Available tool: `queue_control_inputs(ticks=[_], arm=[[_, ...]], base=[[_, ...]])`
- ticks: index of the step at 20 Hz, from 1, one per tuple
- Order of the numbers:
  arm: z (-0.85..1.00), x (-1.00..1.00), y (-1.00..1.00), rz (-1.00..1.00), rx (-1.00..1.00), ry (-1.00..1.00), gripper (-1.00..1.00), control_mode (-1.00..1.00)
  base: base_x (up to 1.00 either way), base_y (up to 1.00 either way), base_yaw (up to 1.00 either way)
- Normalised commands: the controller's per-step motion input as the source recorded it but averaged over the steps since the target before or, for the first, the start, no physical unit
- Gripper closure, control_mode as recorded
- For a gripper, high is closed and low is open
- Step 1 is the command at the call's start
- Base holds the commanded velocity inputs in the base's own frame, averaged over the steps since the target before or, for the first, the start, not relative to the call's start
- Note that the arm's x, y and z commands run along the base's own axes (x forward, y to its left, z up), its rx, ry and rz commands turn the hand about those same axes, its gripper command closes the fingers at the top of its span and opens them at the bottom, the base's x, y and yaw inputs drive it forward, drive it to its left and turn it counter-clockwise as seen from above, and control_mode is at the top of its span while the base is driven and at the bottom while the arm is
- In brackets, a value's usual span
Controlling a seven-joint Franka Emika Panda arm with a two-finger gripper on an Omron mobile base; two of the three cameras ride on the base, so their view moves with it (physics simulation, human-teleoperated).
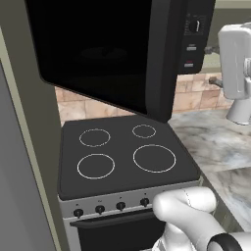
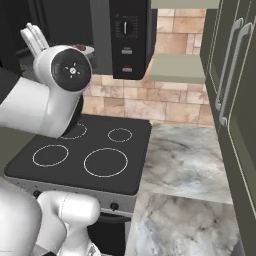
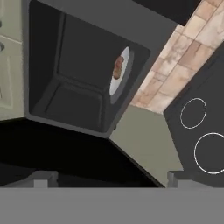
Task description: Retrieve the reheated potato from the microwave, then place the potato, cheese, and condiment on the cutting board.
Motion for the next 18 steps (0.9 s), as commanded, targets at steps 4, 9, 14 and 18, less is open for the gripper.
queue_control_inputs(ticks=[4,9,14,18], arm=[[-0.12,0.77,0.04,0.17,0.13,0.11,-1.00,-1.00],[-0.01,0.49,0.21,0.25,0.11,0.15,-1.00,-1.00],[0.04,0.28,0.33,0.26,0.16,0.15,-1.00,-1.00],[0.01,0.28,0.31,0.23,0.15,0.18,-1.00,-1.00]], base=[[0.00,0.00,0.00],[0.00,0.00,0.00],[0.00,0.00,0.00],[0.00,0.00,0.00]])
